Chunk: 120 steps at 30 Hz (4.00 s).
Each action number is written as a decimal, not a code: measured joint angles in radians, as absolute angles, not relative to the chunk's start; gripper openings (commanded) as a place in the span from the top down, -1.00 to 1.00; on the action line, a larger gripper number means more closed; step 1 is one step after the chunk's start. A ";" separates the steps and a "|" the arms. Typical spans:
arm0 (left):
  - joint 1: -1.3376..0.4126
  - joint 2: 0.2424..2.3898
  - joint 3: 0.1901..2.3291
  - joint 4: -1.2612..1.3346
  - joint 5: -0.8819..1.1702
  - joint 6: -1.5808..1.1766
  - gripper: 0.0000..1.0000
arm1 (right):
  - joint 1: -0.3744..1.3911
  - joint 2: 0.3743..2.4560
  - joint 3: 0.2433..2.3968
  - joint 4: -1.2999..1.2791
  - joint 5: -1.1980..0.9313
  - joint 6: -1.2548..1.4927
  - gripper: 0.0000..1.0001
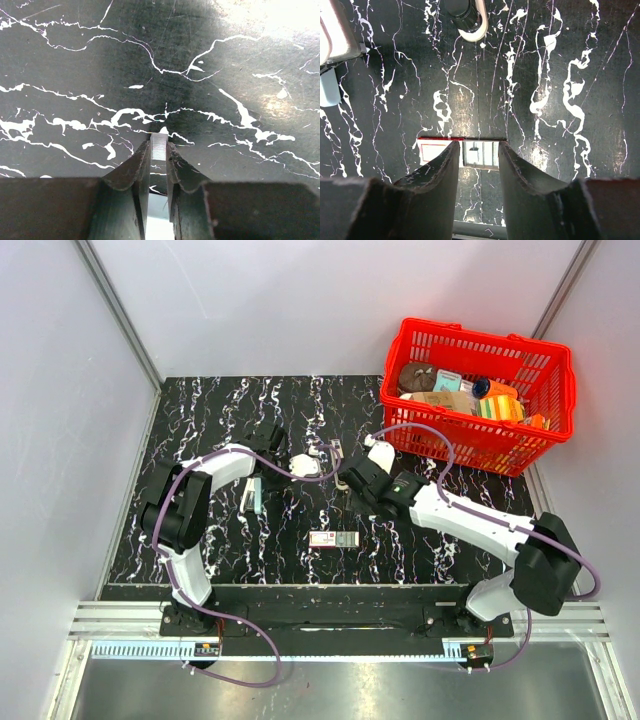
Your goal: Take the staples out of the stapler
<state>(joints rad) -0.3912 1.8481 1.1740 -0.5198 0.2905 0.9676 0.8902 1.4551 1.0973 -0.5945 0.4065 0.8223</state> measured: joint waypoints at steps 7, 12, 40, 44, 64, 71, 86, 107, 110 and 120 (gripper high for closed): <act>-0.395 1.843 1.172 -0.526 0.313 0.931 0.76 | 0.888 1.446 1.092 -0.594 0.404 0.819 0.17; -0.398 1.837 1.170 -0.542 0.337 0.888 0.93 | 0.888 1.441 1.092 -0.594 0.401 0.819 0.17; -0.301 1.429 1.164 -0.265 1.238 -0.084 0.94 | 0.885 1.153 1.003 -0.316 0.220 0.747 0.05; -0.290 1.408 1.031 0.191 1.303 -0.493 0.93 | 0.884 1.141 0.984 -0.236 0.158 0.728 0.04; -0.288 1.595 0.919 1.245 1.305 -1.610 0.89 | 0.883 1.089 0.925 0.065 -0.024 0.692 -0.20; -0.288 1.594 0.913 1.285 1.287 -1.684 0.88 | 0.868 1.084 0.921 0.161 -0.049 0.694 -0.19; -0.288 1.591 0.906 1.290 1.267 -1.747 0.87 | 0.852 1.176 0.922 0.223 -0.099 0.733 0.02; -0.288 1.591 0.906 1.289 1.256 -1.780 0.81 | 0.811 1.213 0.931 0.295 -0.132 0.769 0.38; -0.287 1.591 0.906 1.290 1.255 -1.781 0.79 | 0.810 1.215 0.933 0.295 -0.136 0.772 0.48; -0.283 1.591 0.906 1.293 1.252 -1.777 0.11 | 0.807 1.216 0.933 0.288 -0.148 0.775 0.75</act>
<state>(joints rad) -0.2832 1.5906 0.9062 1.2934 1.2522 -1.7767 0.8066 1.2156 0.9329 0.2878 -0.1482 0.7750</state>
